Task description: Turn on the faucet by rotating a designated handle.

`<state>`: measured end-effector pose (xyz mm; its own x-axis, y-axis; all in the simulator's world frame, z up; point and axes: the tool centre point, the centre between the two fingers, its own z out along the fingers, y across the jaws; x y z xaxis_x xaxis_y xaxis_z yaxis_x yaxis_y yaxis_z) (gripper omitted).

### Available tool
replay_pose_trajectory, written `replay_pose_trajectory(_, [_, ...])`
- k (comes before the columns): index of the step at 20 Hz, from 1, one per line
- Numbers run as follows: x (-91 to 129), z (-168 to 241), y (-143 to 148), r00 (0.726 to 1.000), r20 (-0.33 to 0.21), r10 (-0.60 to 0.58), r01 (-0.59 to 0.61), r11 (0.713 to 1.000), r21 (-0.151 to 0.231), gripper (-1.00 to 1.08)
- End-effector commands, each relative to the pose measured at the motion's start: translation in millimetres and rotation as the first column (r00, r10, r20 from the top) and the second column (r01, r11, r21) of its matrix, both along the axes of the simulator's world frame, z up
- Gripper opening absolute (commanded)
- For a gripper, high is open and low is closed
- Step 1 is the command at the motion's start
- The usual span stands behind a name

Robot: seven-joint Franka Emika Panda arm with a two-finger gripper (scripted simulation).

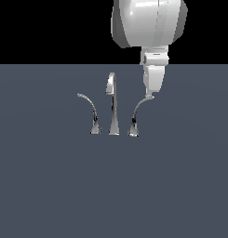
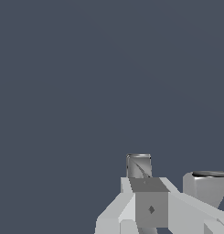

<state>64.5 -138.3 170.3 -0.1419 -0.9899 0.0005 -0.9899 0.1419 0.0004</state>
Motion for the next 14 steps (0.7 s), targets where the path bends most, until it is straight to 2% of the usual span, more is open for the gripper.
replay_pose_trajectory(1, [-7.4,0.0,-2.0,1.000,0.000,0.000,0.000,1.000,0.000,-1.00])
replay_pose_trajectory(9, [-32.0,0.1,-8.6,1.000,0.000,-0.001,0.001,1.000,0.000,-1.00])
replay_pose_trajectory(10, [-32.0,0.1,-8.6,1.000,0.000,-0.001,0.001,1.000,0.000,-1.00])
replay_pose_trajectory(11, [-22.4,0.2,-0.9,1.000,0.013,0.010,-0.010,1.000,0.002,-1.00])
replay_pose_trajectory(14, [-31.4,0.1,1.8,1.000,0.010,0.008,-0.008,1.000,0.001,-1.00])
